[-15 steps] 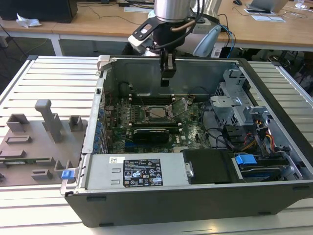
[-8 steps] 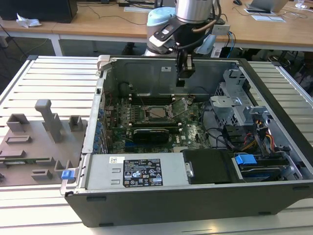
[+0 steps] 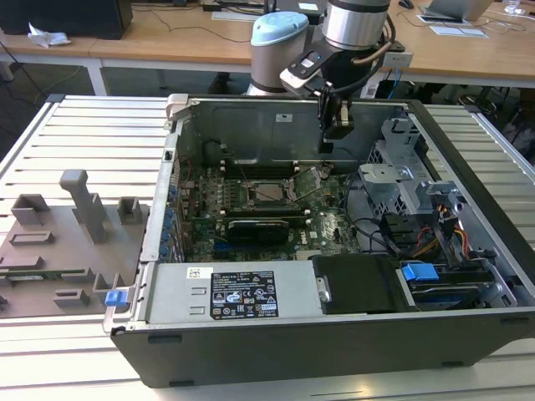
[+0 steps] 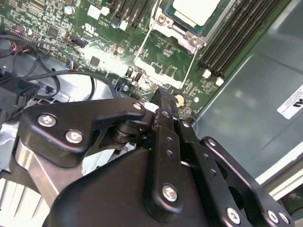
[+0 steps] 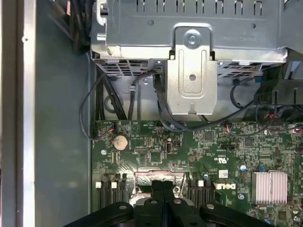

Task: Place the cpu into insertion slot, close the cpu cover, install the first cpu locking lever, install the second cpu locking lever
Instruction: 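Close the cpu cover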

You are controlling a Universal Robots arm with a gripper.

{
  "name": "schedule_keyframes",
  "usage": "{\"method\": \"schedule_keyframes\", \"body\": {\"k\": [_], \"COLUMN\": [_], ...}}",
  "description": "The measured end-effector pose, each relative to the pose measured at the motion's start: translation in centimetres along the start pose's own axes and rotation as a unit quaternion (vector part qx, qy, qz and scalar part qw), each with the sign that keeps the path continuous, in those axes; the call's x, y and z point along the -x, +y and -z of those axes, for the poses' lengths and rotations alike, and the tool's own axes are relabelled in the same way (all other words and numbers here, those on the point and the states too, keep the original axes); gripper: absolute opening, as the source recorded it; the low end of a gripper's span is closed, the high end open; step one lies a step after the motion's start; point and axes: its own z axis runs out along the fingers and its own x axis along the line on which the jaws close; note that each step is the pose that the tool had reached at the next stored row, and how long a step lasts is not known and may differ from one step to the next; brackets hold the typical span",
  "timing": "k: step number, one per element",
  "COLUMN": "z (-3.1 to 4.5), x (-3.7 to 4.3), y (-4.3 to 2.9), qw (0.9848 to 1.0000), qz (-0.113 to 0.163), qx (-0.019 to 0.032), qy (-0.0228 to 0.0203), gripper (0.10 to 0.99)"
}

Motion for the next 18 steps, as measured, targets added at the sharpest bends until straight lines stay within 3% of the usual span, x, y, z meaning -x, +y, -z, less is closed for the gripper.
{"method": "schedule_keyframes", "body": {"k": [2,7,11,18], "z": [-0.79,-1.91,-3.52,-5.54], "x": [-0.02,-0.06,-0.11,-0.17], "y": [0.2,0.81,1.7,1.87], "qw": [1.0,1.0,1.0,1.0], "qz": [0.0,0.0,0.0,0.0], "qx": [-0.0005,-0.0008,-0.0012,-0.0018], "qy": [-0.0001,0.0,0.0001,0.0001], "gripper": [0.106,0.106,0.106,0.106]}}
